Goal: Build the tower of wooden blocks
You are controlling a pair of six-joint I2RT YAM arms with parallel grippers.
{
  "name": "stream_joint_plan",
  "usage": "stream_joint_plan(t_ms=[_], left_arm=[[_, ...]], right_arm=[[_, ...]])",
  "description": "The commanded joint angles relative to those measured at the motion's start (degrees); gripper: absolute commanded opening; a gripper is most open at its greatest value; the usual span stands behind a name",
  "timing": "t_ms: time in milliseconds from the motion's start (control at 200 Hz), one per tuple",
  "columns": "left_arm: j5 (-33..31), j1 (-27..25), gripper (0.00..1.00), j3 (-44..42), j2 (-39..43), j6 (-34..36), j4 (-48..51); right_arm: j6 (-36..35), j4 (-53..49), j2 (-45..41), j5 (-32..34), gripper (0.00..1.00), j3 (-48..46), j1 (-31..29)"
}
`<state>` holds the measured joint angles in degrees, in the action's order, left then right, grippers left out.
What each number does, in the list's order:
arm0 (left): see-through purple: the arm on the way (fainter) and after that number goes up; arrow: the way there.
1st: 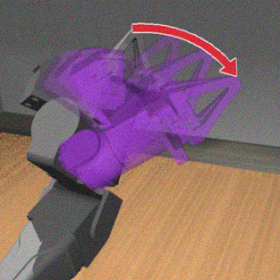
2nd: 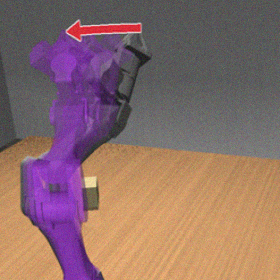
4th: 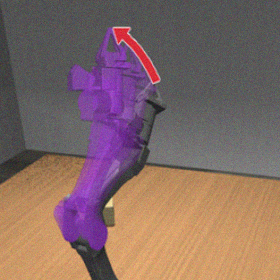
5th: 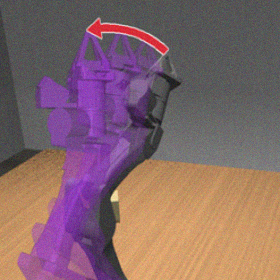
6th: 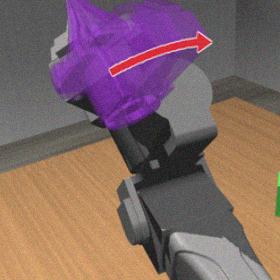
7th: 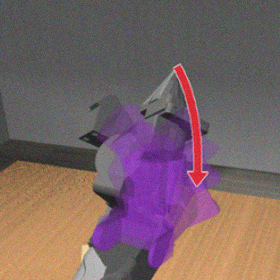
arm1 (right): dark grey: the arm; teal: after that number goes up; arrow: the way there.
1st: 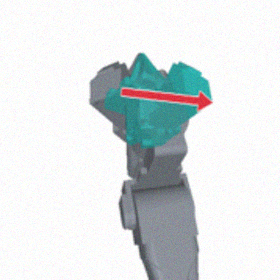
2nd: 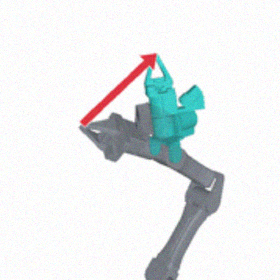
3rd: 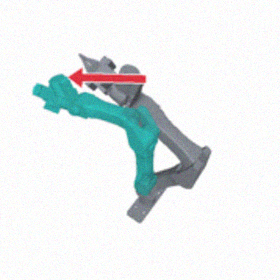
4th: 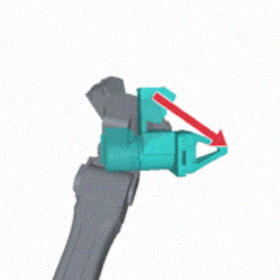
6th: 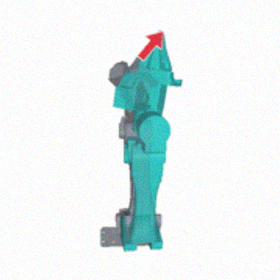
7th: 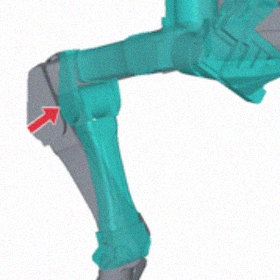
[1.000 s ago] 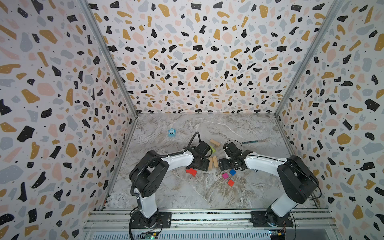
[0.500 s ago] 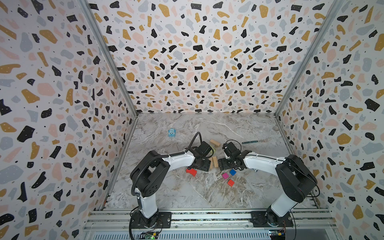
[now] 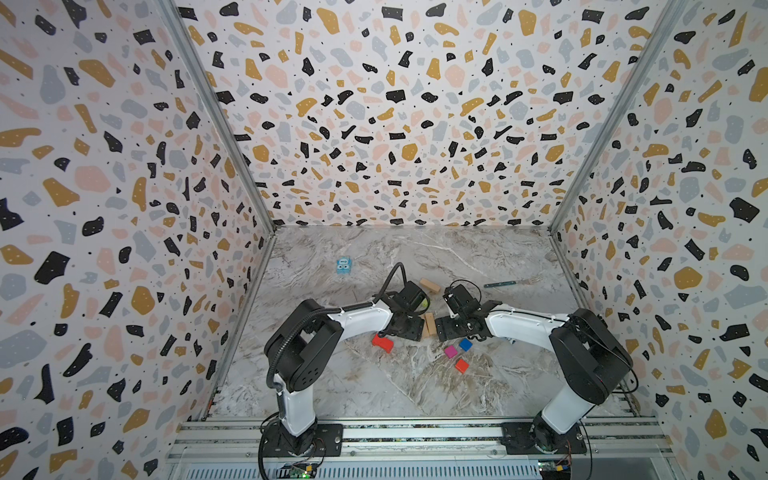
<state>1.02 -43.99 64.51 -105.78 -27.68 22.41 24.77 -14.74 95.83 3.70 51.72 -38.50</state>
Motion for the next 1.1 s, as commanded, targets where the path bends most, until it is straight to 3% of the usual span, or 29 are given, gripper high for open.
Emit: stream_joint_plan(t_ms=[0, 1091], left_arm=[[1.79, -0.31, 0.72, -0.26, -2.66, -0.32, 1.21], [-1.37, 1.64, 0.72, 2.77, -3.14, 2.27, 3.95]], right_arm=[[0.16, -0.99, 0.49, 0.31, 0.9, 1.18, -0.35], [-0.31, -1.99, 0.32, -0.09, 0.9, 2.55, -0.35]])
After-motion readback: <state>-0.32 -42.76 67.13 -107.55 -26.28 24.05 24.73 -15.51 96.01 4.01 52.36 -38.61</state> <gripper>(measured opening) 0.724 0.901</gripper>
